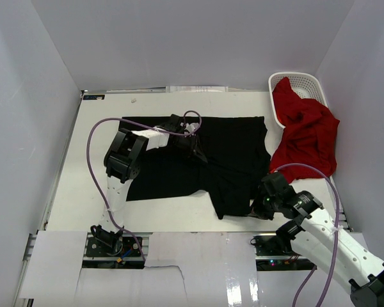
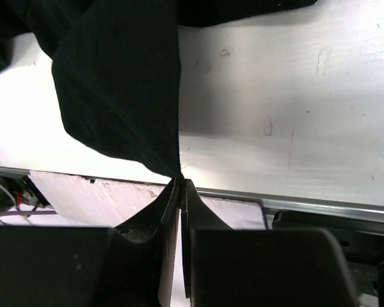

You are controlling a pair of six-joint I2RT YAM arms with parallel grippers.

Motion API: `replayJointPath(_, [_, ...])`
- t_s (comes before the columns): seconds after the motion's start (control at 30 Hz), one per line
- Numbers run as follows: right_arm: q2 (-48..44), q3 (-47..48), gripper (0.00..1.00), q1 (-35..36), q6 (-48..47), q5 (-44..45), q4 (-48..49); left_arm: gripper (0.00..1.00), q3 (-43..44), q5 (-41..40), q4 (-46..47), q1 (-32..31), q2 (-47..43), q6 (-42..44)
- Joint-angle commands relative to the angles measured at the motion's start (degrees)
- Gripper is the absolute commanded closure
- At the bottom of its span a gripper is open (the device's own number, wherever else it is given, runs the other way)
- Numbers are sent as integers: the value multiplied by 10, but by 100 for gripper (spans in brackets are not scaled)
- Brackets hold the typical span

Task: Fold and stack the t-shirts
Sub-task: Grap the side of the flattened tshirt closest away from the robot with both arms

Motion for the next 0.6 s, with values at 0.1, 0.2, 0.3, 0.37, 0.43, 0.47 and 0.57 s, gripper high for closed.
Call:
replayJointPath(0.1, [70,66,92,1,-66,-2,-25,69,49,-220,-84,34,83,69])
replayJointPath(0.2, [95,103,92,1,-88,5,-69,69,64,-208,-97,35,83,69])
replayJointPath(0.3, [108,138,92,1,-96,22,-110,69,54,-189,-99,32,65,66])
replayJointPath(0.37, [124,155,92,1,-103,28,-133,66,36,-176,-105,28,37,66])
replayJointPath(0.43, [133,151,92,1,-113,13,-136,66,5,-170,-110,16,9,67])
replayJointPath(0.47, [141,143,92,1,-118,-9,-135,65,-8,-167,-112,13,-24,66])
replayJointPath(0.57, [142,127,92,2,-125,-36,-126,64,-64,-161,-128,-6,-100,63])
